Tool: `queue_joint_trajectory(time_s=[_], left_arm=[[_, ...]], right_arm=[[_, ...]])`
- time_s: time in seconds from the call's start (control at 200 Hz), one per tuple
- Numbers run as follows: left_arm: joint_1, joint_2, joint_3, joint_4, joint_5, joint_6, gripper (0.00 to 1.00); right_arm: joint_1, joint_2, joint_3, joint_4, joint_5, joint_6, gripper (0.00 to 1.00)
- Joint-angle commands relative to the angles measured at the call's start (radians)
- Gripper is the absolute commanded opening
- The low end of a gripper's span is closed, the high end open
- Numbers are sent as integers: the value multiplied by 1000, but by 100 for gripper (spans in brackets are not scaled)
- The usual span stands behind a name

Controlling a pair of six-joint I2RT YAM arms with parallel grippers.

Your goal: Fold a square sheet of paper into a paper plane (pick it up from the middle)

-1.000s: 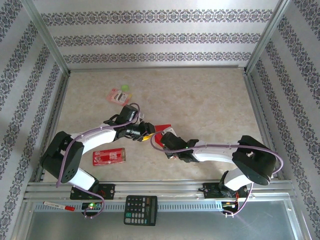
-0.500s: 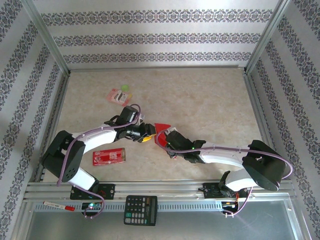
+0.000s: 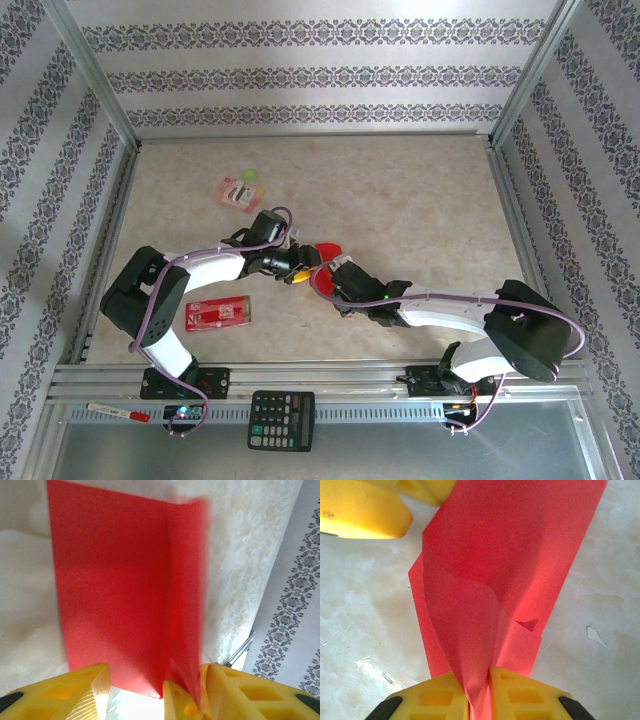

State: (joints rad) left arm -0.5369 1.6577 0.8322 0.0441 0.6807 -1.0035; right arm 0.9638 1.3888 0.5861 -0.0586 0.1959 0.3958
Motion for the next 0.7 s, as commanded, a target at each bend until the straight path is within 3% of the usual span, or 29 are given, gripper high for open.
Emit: queue_joint_trajectory(time_s=[0.0,0.165,0.395,0.52,0.694], left_arm=[[-6,-9,26,18,16,-5,53],[24,-32,15,-2,-2,23,56],[41,67,91,0,34,50,56],[43,117,140,0,37,60,49],[46,162,188,-72,24,102,32]], right_arm=[[-8,15,-6,-8,5,-14,15],[-8,8,-17,-8,10,-25,14],[-8,-2,-25,7,-4,-38,13],[-9,-1,-27,10,-5,-39,13],[-9,-8,-26,0,6,-47,13]])
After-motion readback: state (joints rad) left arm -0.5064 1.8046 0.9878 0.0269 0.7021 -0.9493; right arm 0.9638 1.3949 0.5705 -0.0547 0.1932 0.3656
